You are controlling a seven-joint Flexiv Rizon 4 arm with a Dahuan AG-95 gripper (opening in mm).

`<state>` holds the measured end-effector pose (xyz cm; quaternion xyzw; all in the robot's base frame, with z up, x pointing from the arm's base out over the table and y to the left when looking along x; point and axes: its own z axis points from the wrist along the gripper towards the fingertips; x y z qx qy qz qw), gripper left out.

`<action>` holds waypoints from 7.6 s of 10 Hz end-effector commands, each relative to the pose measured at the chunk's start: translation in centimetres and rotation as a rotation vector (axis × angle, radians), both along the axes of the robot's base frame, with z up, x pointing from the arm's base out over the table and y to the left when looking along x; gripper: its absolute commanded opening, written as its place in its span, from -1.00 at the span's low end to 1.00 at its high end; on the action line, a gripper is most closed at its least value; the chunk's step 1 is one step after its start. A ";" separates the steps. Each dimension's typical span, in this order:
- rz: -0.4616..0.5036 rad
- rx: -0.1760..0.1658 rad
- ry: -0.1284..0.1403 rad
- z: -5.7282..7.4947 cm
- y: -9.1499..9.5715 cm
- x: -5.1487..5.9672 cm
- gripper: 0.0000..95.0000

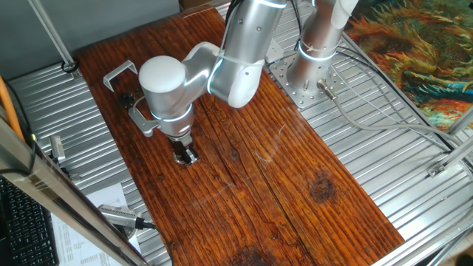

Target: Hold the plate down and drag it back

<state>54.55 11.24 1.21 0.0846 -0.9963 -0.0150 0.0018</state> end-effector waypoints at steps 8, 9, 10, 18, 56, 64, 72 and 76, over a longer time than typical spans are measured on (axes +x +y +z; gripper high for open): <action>-0.028 -0.012 -0.002 -0.1 1.5 -0.1 -1.00; -0.027 -0.015 -0.002 0.0 1.5 -0.1 -1.00; -0.027 -0.015 -0.002 0.0 1.5 -0.1 -1.00; -0.031 -0.028 -0.006 -0.1 2.6 -0.2 -1.00; -0.105 -0.013 -0.018 0.0 6.4 -1.0 -1.00; -0.075 -0.019 -0.018 0.2 6.5 -1.0 -0.60; -0.063 -0.020 -0.001 3.2 5.8 0.7 -0.60; -0.045 -0.022 0.009 4.6 4.9 1.3 -1.00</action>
